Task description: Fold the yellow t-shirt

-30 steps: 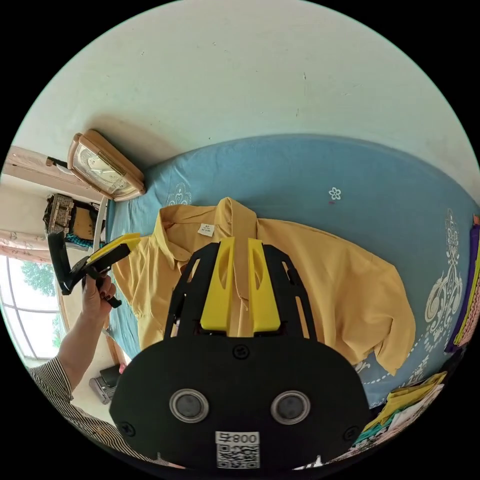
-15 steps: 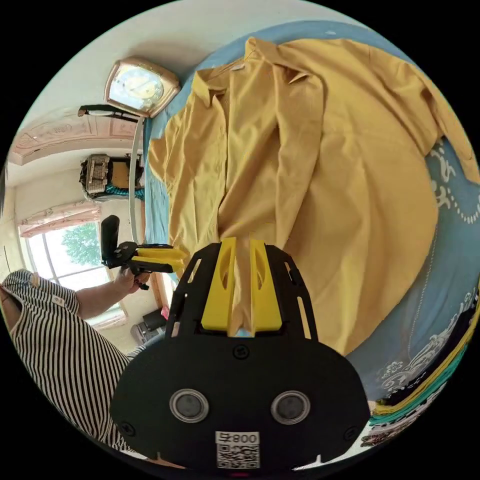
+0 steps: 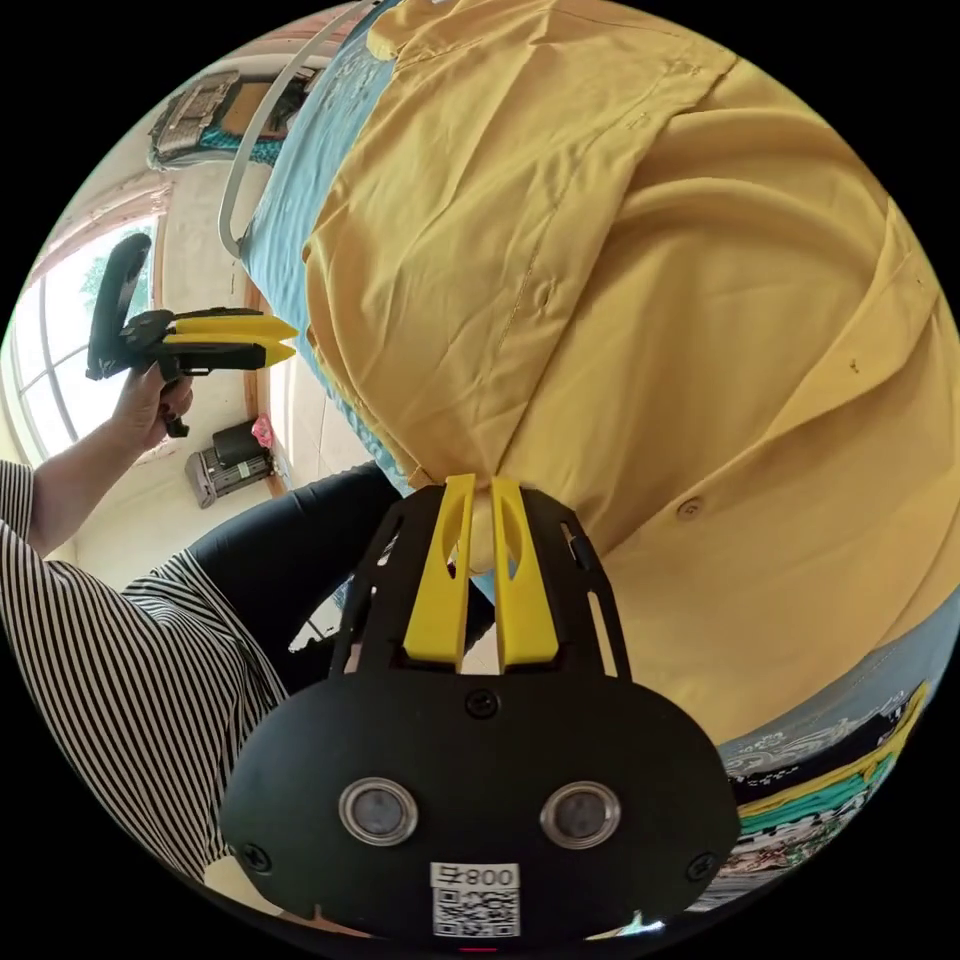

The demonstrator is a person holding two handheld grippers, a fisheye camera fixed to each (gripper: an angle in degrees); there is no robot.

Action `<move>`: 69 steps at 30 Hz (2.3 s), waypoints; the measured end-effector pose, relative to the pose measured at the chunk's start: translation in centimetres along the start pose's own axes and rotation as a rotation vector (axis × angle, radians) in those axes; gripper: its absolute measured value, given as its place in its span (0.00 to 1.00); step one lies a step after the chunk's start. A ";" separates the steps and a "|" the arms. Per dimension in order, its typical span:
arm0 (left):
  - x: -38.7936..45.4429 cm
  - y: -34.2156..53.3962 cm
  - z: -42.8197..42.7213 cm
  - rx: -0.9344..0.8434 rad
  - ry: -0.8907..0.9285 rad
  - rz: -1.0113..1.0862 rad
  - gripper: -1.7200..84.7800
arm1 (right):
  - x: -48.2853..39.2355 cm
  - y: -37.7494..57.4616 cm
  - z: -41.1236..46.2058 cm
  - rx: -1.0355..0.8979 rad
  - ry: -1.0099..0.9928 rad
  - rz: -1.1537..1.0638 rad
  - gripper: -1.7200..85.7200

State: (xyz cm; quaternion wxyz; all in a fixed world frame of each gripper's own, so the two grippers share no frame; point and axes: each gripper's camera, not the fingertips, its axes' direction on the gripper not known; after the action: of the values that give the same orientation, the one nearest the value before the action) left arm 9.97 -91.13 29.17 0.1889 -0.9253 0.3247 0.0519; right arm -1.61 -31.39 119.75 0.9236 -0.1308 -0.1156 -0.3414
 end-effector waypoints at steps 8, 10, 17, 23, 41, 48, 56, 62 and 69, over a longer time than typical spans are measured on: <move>-4.6 -0.8 1.8 0.042 0.069 -0.248 0.08 | -2.2 0.9 0.4 0.078 0.012 -0.068 0.08; -3.8 -1.1 1.8 0.017 -0.020 -0.221 0.05 | -2.6 0.9 1.3 0.058 0.017 -0.080 0.08; -4.8 3.0 0.6 0.072 0.001 -0.337 0.04 | -1.6 2.3 4.2 0.012 -0.007 -0.023 0.07; -0.6 0.2 0.9 0.099 -0.057 -0.173 0.08 | -0.6 3.2 5.4 0.013 -0.052 0.017 0.05; 4.4 -3.8 -4.3 0.241 -0.039 0.012 0.05 | -0.2 9.7 3.3 0.253 -0.092 0.214 0.09; 17.2 -16.0 -5.4 0.332 0.109 0.443 0.11 | 2.5 10.3 2.0 0.382 0.047 0.425 0.12; 26.1 -28.5 -8.6 0.419 0.007 0.472 0.13 | 2.0 9.6 2.1 0.437 0.055 0.459 0.10; 26.2 -33.5 -9.4 0.372 0.000 0.334 0.05 | 2.5 11.0 1.9 0.438 0.032 0.468 0.05; 26.4 -32.5 -14.4 0.362 0.008 0.484 0.03 | 2.1 13.4 0.1 0.444 -0.052 0.389 0.02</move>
State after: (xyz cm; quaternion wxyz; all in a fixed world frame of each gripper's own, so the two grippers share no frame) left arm 50.43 -88.70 46.96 0.3316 -0.7727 0.5403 0.0333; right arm 8.74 -22.81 118.30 0.9744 0.0459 -0.1838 -0.1209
